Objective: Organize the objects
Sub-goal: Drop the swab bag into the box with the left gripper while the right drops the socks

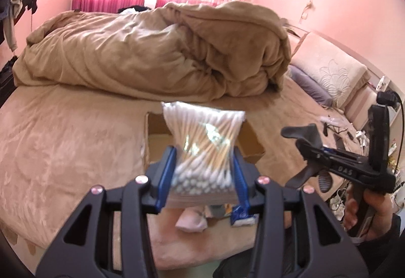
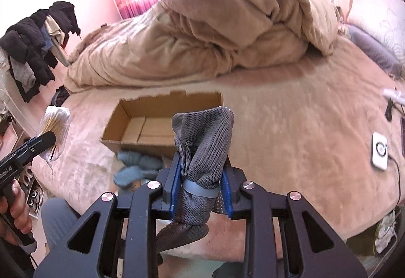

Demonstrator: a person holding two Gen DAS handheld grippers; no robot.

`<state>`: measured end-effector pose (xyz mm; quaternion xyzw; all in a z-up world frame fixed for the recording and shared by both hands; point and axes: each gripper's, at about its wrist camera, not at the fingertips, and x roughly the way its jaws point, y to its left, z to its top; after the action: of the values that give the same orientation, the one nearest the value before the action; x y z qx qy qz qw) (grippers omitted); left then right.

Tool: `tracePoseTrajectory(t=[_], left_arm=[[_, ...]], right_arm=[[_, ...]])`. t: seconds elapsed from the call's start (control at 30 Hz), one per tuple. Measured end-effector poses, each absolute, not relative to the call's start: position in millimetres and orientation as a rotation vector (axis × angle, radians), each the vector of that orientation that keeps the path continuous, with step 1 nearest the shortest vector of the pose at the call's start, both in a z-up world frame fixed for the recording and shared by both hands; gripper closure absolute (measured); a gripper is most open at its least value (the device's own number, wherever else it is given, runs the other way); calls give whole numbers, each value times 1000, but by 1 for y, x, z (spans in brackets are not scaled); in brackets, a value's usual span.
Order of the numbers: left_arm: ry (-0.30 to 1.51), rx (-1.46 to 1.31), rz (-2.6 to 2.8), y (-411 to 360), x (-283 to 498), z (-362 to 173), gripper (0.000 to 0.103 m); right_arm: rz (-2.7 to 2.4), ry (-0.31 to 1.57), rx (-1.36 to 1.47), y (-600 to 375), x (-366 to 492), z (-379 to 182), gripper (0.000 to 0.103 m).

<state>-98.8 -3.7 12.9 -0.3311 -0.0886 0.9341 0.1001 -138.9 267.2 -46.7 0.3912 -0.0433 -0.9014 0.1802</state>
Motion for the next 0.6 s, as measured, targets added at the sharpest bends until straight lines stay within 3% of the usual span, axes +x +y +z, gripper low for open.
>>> tracePoseTrajectory(t=[0.3,0.6], left_arm=[[-236,-928,2765,15,-142,27,59],[-281,-991,2695,42,-203,-9,59]], right_arm=[[-2547,-64,965,252,-172,-16,74],[-2525,-16,916,236,-221,-18,74]])
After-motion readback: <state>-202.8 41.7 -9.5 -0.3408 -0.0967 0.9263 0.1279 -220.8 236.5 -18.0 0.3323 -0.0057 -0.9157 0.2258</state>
